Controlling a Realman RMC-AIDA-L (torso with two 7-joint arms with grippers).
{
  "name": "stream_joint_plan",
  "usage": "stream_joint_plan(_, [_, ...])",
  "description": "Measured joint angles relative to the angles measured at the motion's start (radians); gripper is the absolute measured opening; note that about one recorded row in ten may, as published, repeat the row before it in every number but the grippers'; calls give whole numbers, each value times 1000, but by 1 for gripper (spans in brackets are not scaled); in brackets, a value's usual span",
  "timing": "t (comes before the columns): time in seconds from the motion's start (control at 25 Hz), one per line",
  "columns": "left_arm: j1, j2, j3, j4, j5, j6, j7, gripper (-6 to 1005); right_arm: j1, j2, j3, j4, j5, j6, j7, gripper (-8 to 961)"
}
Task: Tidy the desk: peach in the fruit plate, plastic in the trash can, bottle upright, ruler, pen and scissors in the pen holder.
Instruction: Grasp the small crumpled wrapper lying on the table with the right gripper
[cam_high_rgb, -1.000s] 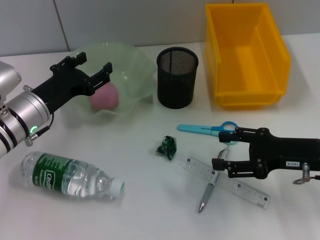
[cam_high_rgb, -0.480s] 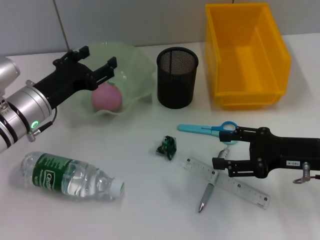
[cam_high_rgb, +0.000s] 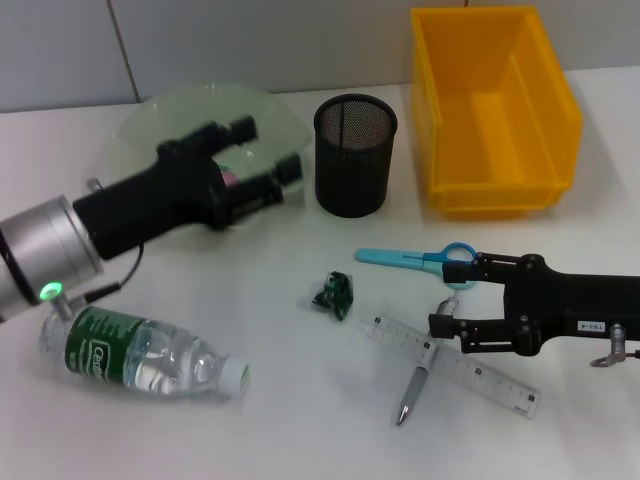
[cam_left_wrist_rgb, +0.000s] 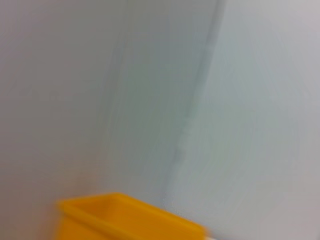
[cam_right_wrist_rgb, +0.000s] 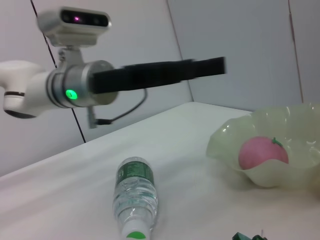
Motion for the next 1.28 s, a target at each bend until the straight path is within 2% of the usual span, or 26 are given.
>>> stream_joint_plan(0.12, [7, 6, -2, 24, 60, 64, -56, 828, 0, 0, 0, -2, 1, -1, 10, 800])
stream_joint_plan(0.16, [9, 17, -8, 35, 131, 142, -114, 827, 0, 0, 0, -3, 2, -1, 14, 800])
stream_joint_plan(0.28, [11, 27, -15, 36, 199, 216, -149, 827, 1, 1, 0, -10, 5, -3, 19, 800])
stream_joint_plan(0.48, [30, 34, -16, 45, 280, 271, -143, 825, 9, 4, -1, -48, 5, -3, 62, 800])
stream_joint_plan(0.52, [45, 30, -18, 59, 342, 273, -109, 825, 10, 5, -1, -56, 5, -3, 69, 800])
stream_joint_plan(0.6, [53, 24, -23, 63, 366, 269, -88, 825, 10, 6, -1, -84, 4, 1, 101, 801])
stream_joint_plan(0.76, [71, 10, -49, 65, 383, 265, -46, 824, 15, 5, -3, -120, 1, 2, 165, 801])
stream_joint_plan(0.8, [76, 7, -54, 66, 384, 265, -38, 824, 18, 5, -11, -177, -9, -5, 231, 801])
stream_joint_plan(0.92, [91, -1, -64, 70, 384, 265, -18, 823, 27, 10, -20, -243, -36, -17, 312, 801])
stream_joint_plan(1.0, [96, -4, -66, 70, 385, 264, -7, 822, 72, 15, -37, -342, -122, -56, 470, 801])
stream_joint_plan(1.08, [103, -4, -66, 70, 385, 263, -2, 822, 92, 15, -44, -369, -154, -72, 522, 801])
stream_joint_plan(1.28, [114, 3, -74, 71, 385, 262, 0, 821, 225, 8, -74, -424, -309, -115, 701, 800])
